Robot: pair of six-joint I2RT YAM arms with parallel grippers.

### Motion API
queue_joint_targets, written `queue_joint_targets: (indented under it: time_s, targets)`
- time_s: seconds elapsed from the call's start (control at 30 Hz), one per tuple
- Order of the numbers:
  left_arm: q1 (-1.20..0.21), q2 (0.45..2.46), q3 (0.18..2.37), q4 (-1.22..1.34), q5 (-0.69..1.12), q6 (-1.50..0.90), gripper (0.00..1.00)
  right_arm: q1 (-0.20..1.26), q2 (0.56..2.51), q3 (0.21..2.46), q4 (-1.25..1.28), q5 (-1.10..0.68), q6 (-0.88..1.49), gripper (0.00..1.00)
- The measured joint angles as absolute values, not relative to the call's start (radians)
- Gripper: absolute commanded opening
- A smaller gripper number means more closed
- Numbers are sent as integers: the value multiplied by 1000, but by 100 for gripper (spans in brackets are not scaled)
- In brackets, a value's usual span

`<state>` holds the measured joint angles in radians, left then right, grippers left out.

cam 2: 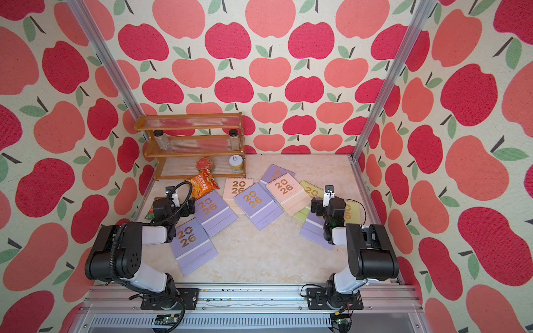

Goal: Stack the calendars
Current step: Pick up the calendar at the center of the board.

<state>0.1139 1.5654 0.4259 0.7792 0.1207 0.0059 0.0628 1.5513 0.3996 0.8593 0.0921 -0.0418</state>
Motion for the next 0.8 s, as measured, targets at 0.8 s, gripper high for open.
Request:
queue_joint_targets:
  time_s: [0.8]
  targets:
    - [115,1523,1106,-59,147,-220,99,63,1551,400,860,93,-42,99]
